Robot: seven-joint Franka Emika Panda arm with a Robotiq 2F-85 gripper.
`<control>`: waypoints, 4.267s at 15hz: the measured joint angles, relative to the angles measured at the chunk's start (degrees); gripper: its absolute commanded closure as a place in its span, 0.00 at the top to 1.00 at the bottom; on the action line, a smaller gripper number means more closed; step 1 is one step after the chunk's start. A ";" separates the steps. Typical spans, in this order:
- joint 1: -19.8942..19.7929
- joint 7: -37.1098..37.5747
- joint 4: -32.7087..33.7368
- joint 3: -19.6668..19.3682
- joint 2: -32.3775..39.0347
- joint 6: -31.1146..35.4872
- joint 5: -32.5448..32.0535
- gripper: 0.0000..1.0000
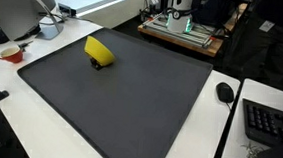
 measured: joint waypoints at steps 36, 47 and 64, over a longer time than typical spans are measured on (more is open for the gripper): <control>-1.46 7.06 -11.02 0.63 3.34 10.84 -19.57 1.00; 0.01 3.10 0.07 0.88 21.03 -6.65 -31.43 1.00; 4.60 -15.95 -0.46 -2.85 29.15 1.51 -51.64 1.00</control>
